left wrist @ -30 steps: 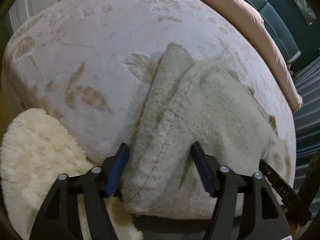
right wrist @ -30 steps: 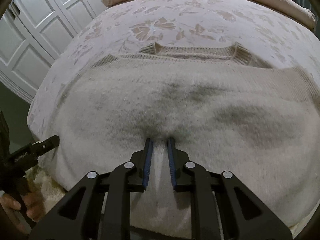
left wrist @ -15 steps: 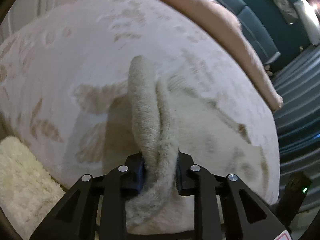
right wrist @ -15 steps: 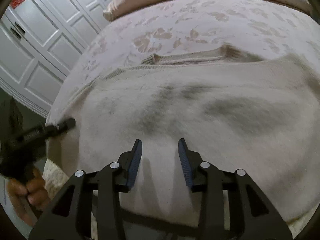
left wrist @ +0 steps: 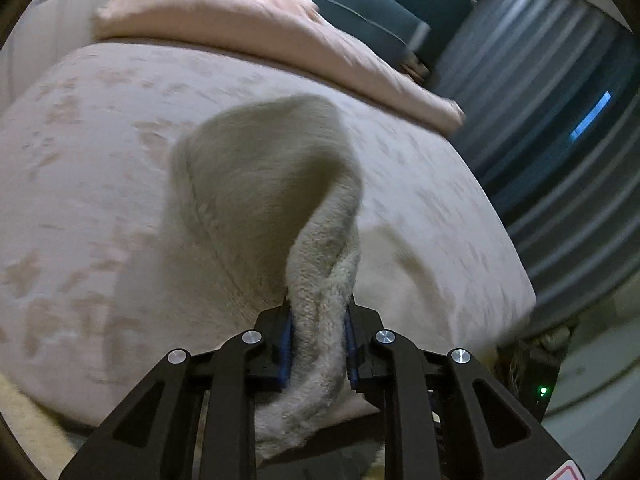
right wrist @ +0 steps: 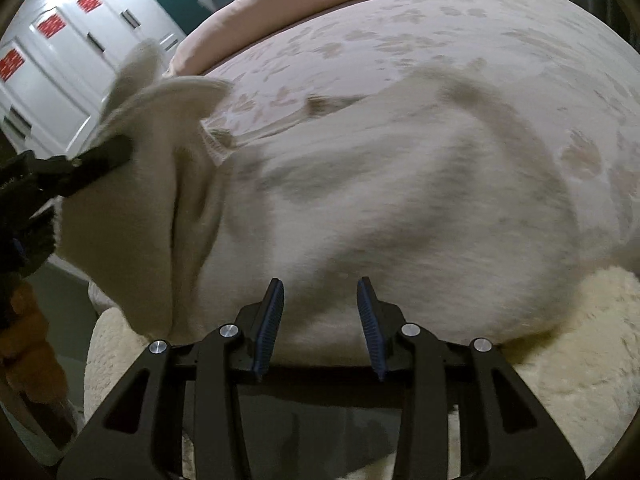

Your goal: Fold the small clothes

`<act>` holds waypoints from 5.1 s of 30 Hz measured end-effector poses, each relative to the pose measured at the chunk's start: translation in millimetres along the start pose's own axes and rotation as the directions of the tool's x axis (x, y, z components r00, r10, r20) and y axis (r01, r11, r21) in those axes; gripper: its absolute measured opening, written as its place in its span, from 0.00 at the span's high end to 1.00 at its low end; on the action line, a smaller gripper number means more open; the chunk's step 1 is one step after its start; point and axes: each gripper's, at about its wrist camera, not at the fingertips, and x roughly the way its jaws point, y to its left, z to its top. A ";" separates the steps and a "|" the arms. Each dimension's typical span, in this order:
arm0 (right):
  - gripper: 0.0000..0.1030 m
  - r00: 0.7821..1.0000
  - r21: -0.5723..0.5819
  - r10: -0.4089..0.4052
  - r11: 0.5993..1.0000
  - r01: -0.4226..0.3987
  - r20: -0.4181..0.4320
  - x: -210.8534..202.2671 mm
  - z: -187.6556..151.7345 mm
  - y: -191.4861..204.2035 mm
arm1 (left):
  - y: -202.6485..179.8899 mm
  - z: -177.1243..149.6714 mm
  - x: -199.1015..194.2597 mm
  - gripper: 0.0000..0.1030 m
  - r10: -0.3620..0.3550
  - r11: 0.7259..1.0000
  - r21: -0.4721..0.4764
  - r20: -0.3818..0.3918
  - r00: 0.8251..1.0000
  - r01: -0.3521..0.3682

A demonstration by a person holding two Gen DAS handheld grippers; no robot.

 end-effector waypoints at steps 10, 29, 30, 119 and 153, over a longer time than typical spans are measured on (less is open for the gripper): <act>0.63 0.999 0.118 -0.006 0.993 0.000 0.053 -22.1 10.8 -45.0 | -28.5 -25.2 101.4 0.82 0.062 0.994 0.104 -0.186 0.981 -0.044; 0.33 0.956 0.237 0.276 0.939 -0.248 -0.095 35.0 39.1 -9.5 | 39.1 -67.5 -14.0 0.36 0.145 0.987 -0.041 -0.145 0.979 -0.152; 0.32 0.955 0.238 0.275 0.940 -0.243 -0.108 39.4 35.2 -6.5 | 45.7 -70.9 -15.4 0.36 0.142 0.986 -0.063 -0.155 0.978 -0.153; 0.80 0.996 0.138 -0.080 0.987 0.086 -0.049 -22.9 9.6 -112.6 | -35.0 -53.5 78.4 0.35 0.352 0.925 0.207 -0.154 0.923 -0.318; 0.86 0.996 0.155 -0.065 0.986 0.054 0.064 31.4 137.7 -127.3 | -32.4 -53.9 86.7 0.29 0.400 0.909 0.192 -0.154 0.904 -0.369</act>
